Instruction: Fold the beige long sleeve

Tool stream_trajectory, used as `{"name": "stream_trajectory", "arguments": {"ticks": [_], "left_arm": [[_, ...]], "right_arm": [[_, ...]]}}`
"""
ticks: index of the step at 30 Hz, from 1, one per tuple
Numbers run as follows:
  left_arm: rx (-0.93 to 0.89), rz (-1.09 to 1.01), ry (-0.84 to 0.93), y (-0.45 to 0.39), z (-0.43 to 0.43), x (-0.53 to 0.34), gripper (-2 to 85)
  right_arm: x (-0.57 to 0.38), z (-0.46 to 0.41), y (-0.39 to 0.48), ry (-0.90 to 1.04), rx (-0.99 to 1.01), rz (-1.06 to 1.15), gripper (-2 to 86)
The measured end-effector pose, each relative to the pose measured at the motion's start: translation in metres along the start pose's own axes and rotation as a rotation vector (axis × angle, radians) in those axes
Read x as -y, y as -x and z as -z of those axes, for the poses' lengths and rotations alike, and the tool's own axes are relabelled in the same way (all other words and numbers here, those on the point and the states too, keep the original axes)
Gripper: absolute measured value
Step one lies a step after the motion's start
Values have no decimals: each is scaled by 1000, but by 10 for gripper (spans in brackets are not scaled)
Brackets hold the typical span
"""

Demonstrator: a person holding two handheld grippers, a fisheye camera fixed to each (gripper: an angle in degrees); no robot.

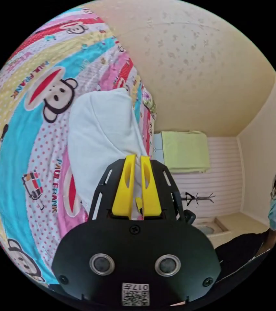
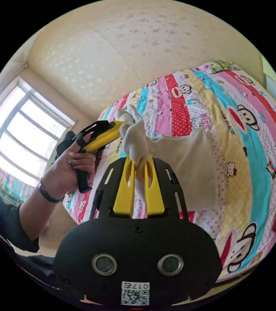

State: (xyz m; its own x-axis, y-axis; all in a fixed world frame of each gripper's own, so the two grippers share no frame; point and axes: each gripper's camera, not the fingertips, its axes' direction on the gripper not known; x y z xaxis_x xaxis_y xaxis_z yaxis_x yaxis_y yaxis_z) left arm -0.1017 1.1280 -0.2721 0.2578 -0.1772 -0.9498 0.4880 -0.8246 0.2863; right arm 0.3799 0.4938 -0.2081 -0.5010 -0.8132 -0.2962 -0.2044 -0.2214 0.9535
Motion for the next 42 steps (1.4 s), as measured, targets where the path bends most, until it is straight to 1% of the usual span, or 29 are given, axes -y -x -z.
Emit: {"name": "stream_trajectory", "arguments": {"ticks": [1,2,4,6,7,8,9,11,13,14,16,18,20,21,22,23,25,28,29,30,31,33,34,36,38,40,42], "left_arm": [[-49,-34,70,-4,-37,-6,33],[-68,-42,107,-3,-56,-10,27],[-122,14,216,20,-124,-34,13],[-192,98,246,48,-159,-56,28],[-240,132,253,65,-174,-70,41],[-254,145,254,73,-179,-76,45],[-249,153,247,86,-183,-86,53],[-176,98,225,96,-178,-95,64],[35,-74,238,96,-171,-98,77],[99,-115,249,96,-172,-99,79],[298,-271,296,102,-184,-107,75],[397,-351,356,116,-204,-119,65],[460,-408,378,134,-221,-132,57],[499,-430,383,147,-231,-138,48],[527,-454,377,160,-237,-143,44],[530,-464,373,165,-240,-145,41],[518,-496,363,183,-245,-151,36],[519,-575,311,203,-247,-168,22],[514,-583,290,208,-246,-172,15],[493,-577,248,220,-243,-179,0],[456,-545,251,234,-243,-181,-4],[377,-483,321,248,-241,-174,-8],[358,-439,383,252,-238,-166,-9],[360,-418,438,249,-230,-156,-10],[375,-498,368,235,-212,-152,-10],[428,-555,193,221,-188,-142,-10],[465,-575,104,217,-182,-124,-10]], "right_arm": [[-7,19,-27,-30,-15,-81,49],[-15,31,-54,-42,-40,-150,47],[-34,38,-96,-38,-92,-271,45],[-53,27,-136,15,-142,-359,44],[-64,15,-162,83,-141,-435,46],[-72,6,-183,131,-106,-500,49],[-75,6,-190,127,-75,-520,51],[-81,19,-202,57,71,-578,64],[-84,32,-198,15,155,-590,71],[-87,43,-192,-4,192,-595,73],[-92,63,-183,-14,180,-620,72],[-95,92,-171,-54,76,-635,66],[-85,120,-149,-94,-75,-549,57],[-78,122,-142,-91,-93,-498,53],[-62,118,-128,-61,-91,-369,46],[-43,105,-112,-16,-68,-229,40],[-20,76,-91,49,-75,-79,32],[1,15,-72,138,-241,64,22],[3,-14,-72,213,-277,94,18],[2,-25,-73,228,-284,107,17],[-4,-29,-72,196,-279,147,14],[-2,-18,-73,212,-216,132,10],[6,-4,-73,246,-161,77,9],[17,27,-65,211,-100,53,7],[34,74,-42,26,-70,95,6],[55,88,-26,-44,-115,161,5],[85,81,-18,-20,-178,207,5]]}}
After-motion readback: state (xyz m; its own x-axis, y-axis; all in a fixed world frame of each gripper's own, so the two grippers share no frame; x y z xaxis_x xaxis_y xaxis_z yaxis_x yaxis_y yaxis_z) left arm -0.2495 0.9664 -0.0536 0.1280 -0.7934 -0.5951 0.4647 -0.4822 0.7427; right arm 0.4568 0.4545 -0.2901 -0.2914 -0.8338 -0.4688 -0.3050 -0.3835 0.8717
